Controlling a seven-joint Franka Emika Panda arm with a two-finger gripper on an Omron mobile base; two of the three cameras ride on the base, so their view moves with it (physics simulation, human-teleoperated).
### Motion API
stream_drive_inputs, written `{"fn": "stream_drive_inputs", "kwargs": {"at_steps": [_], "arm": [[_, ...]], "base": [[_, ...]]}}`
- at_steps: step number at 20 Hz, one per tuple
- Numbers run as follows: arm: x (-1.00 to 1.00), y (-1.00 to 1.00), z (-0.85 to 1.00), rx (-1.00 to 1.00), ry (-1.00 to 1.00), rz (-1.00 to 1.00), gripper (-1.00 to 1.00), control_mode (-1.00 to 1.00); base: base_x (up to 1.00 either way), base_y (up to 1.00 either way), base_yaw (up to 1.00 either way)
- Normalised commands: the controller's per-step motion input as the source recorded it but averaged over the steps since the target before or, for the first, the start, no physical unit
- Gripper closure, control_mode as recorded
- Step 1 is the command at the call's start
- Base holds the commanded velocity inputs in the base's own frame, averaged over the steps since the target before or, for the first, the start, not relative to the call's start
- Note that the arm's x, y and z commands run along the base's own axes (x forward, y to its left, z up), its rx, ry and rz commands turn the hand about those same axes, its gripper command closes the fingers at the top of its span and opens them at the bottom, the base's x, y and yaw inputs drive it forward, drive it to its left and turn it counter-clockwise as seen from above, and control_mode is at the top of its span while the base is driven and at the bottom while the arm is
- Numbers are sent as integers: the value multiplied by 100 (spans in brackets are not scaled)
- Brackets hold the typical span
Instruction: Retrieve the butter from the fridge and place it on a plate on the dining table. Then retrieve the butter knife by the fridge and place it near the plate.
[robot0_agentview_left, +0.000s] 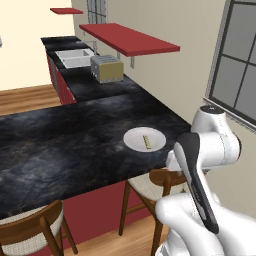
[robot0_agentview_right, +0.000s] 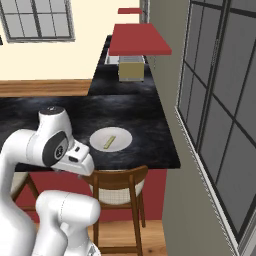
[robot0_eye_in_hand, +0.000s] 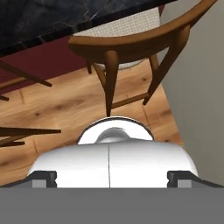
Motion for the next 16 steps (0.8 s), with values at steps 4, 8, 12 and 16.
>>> {"fn": "stream_drive_inputs", "kwargs": {"at_steps": [4, 8, 12, 16], "arm": [[1, -4, 0, 1, 1, 0, -100, -100], [0, 0, 0, 0, 0, 0, -100, -100], [-13, 0, 0, 0, 0, 0, -100, 100], [0, 0, 0, 0, 0, 0, -100, 100]], "base": [[0, 0, 0], [0, 0, 0], [-6, 0, 0], [-52, 3, 0]]}}
